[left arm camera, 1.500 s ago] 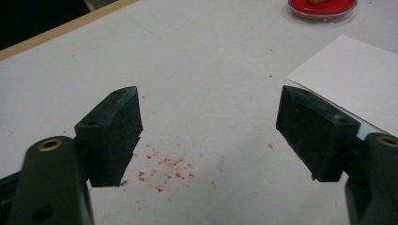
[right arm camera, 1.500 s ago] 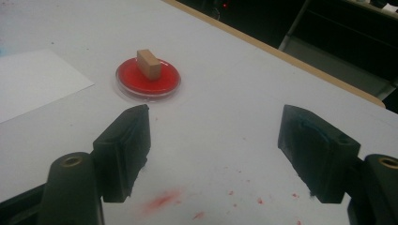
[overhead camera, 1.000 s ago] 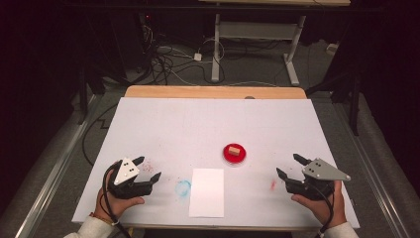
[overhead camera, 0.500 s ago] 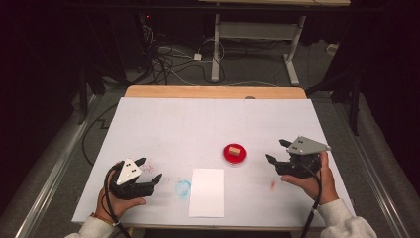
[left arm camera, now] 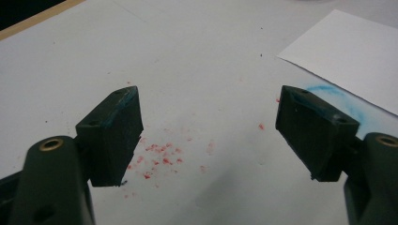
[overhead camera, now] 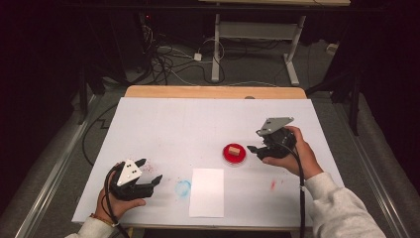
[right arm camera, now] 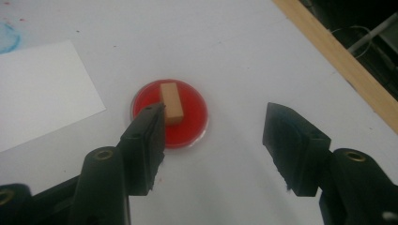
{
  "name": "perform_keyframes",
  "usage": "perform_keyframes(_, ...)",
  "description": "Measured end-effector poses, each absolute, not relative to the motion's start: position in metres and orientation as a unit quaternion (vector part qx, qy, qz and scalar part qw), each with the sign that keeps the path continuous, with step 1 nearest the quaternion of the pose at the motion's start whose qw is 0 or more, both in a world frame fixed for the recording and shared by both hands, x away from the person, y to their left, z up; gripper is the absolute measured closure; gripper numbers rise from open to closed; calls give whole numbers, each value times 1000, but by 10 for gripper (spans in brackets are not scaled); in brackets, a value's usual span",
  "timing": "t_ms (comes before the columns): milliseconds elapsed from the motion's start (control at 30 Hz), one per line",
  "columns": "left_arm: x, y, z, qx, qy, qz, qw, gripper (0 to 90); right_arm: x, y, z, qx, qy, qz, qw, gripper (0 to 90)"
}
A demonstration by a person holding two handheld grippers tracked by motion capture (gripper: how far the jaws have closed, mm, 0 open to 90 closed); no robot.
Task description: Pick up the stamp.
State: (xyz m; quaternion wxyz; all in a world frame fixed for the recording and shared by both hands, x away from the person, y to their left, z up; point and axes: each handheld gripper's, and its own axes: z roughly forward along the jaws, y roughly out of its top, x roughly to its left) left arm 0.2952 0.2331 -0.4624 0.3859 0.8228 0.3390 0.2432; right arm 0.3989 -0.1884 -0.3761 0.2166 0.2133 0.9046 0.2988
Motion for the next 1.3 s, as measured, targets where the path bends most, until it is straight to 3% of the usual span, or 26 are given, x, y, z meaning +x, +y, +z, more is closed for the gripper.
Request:
perform_keyframes(567,295,232,-464,828,335,243,378,215,431,-136,-406,180,951,212,133,543)
perform_keyframes(1300,297,232,-466,833,332,241,371,215,446,-120,-428,177,964,164,115,759)
